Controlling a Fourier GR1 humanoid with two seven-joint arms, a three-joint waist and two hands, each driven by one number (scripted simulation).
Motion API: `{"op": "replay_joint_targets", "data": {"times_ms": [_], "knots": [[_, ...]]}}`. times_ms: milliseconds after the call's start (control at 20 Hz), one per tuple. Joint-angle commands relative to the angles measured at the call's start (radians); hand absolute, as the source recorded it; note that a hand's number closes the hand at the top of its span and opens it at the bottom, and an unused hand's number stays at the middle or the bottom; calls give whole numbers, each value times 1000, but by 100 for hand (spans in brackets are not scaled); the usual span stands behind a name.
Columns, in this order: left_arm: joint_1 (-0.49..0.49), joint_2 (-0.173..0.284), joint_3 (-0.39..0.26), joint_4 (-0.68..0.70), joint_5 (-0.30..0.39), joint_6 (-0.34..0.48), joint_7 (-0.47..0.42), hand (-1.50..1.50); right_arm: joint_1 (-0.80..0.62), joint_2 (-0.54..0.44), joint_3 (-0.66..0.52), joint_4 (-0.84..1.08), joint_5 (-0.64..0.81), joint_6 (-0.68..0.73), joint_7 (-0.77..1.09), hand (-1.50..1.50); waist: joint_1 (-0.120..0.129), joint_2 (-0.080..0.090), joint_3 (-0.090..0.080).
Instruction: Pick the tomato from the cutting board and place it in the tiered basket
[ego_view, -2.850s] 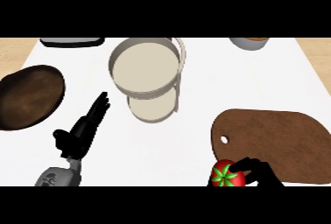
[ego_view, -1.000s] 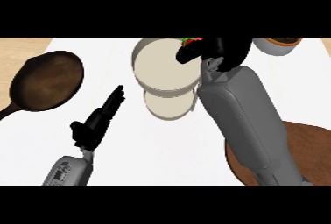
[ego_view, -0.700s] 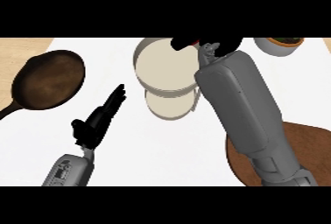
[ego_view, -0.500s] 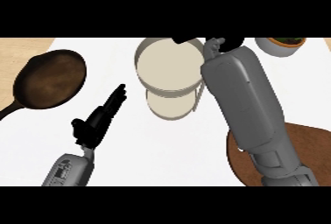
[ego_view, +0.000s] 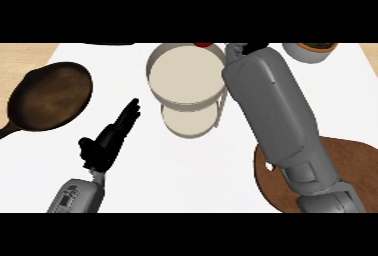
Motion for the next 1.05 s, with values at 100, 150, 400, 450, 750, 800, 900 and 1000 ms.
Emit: {"op": "replay_joint_targets", "data": {"times_ms": [100, 150, 400, 450, 750, 800, 900, 1000], "knots": [[36, 2, 23, 2, -8, 38, -3, 0, -25, -26, -32, 54, 280, -197, 223, -150, -78, -19, -2], [49, 26, 46, -3, 13, 18, -8, 0, -32, -56, -54, 28, 316, -187, 239, -150, -92, -28, -2], [87, 18, 47, -25, 9, 37, -13, 0, 37, -3, -96, -123, 517, -233, 262, -150, -123, -39, 0], [88, 14, 55, -18, 9, 51, -7, 0, 66, 2, -89, -181, 525, -224, 250, -150, -140, -47, 1], [132, 42, 83, -22, 33, 24, -30, 0, 278, 3, -79, -497, 535, -155, 219, -150, -165, -57, 2], [116, 57, 92, -29, 37, 18, -16, 0, 312, 3, -76, -558, 540, -132, 226, -150, -164, -53, 3], [126, 43, 90, -30, 32, 35, -13, 0, 396, 3, -51, -656, 525, -86, 221, -150, -177, -58, 3], [134, 40, 86, -3, 22, 34, -36, 0, 459, 3, -8, -745, 503, -19, 231, -150, -187, -57, 1]]}}
